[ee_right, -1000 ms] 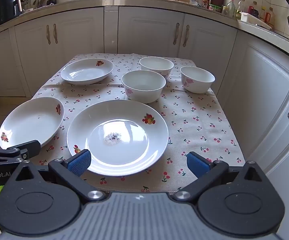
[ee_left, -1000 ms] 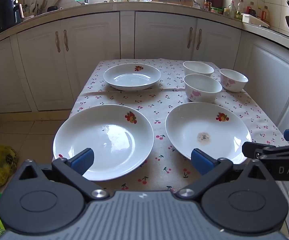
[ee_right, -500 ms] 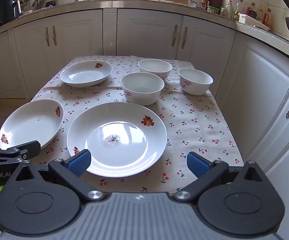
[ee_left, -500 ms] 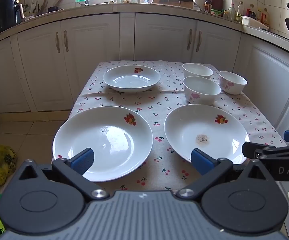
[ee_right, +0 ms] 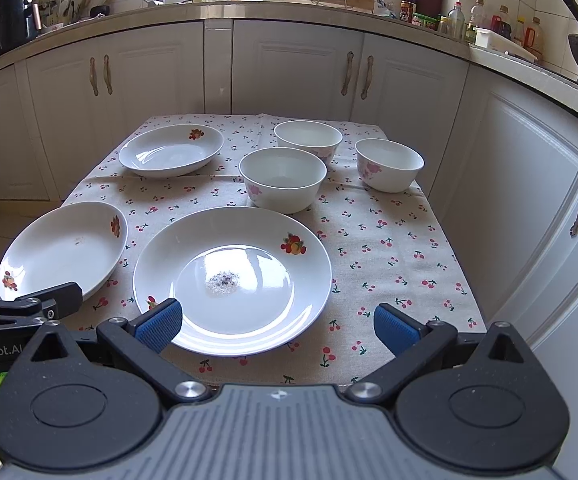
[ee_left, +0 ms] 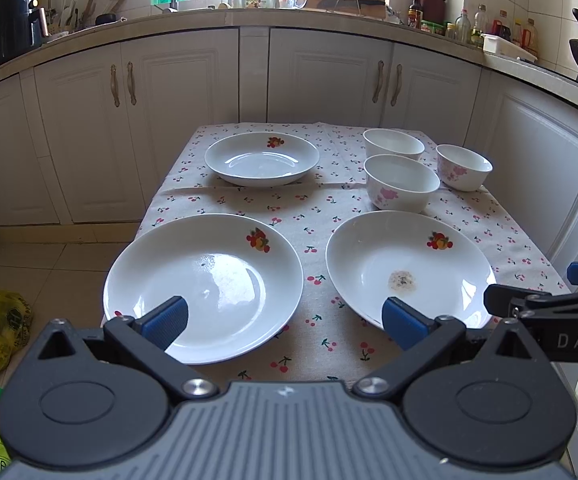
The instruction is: Organize plates and bowls
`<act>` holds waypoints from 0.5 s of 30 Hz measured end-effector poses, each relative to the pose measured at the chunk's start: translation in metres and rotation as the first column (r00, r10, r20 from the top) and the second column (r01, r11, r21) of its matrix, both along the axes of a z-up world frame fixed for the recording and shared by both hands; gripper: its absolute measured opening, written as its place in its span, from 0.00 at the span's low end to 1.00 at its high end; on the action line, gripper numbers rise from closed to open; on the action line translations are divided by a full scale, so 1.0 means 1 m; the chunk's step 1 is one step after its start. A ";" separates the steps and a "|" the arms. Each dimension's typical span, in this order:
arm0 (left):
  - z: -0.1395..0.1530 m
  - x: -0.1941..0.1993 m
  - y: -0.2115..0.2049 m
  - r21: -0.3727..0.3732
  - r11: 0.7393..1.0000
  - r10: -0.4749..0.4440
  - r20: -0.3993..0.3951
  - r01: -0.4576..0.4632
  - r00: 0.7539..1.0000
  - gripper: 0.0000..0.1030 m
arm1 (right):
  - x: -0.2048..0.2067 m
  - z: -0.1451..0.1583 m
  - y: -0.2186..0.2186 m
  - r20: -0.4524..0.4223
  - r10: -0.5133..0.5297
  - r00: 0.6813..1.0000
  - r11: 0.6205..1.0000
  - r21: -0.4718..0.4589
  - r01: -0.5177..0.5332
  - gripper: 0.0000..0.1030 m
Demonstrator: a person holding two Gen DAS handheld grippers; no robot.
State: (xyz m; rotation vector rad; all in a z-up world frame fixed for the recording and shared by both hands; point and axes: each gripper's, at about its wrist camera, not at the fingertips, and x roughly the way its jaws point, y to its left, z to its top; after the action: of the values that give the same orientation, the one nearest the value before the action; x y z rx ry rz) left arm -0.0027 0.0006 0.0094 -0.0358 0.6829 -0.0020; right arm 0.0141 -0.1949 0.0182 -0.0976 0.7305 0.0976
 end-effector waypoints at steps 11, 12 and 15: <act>-0.002 0.000 -0.001 0.002 1.000 0.002 0.004 -0.002 1.000 0.99 | -0.001 0.002 0.001 0.006 -0.002 1.000 1.000 0.002 0.002 1.00; -0.002 0.000 -0.001 0.003 1.000 0.002 0.004 -0.002 1.000 0.99 | -0.001 0.002 0.001 0.006 0.000 1.000 1.000 0.004 0.000 1.00; -0.003 0.000 -0.001 0.006 1.000 0.004 0.003 -0.004 1.000 0.99 | -0.002 0.004 0.002 0.008 0.005 1.000 1.000 0.006 -0.005 1.00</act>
State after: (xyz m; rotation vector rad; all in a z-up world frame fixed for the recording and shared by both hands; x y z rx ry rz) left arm -0.0025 -0.0003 0.0067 -0.0316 0.6800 0.0035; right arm 0.0116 -0.1931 0.0218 -0.0938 0.7222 0.1042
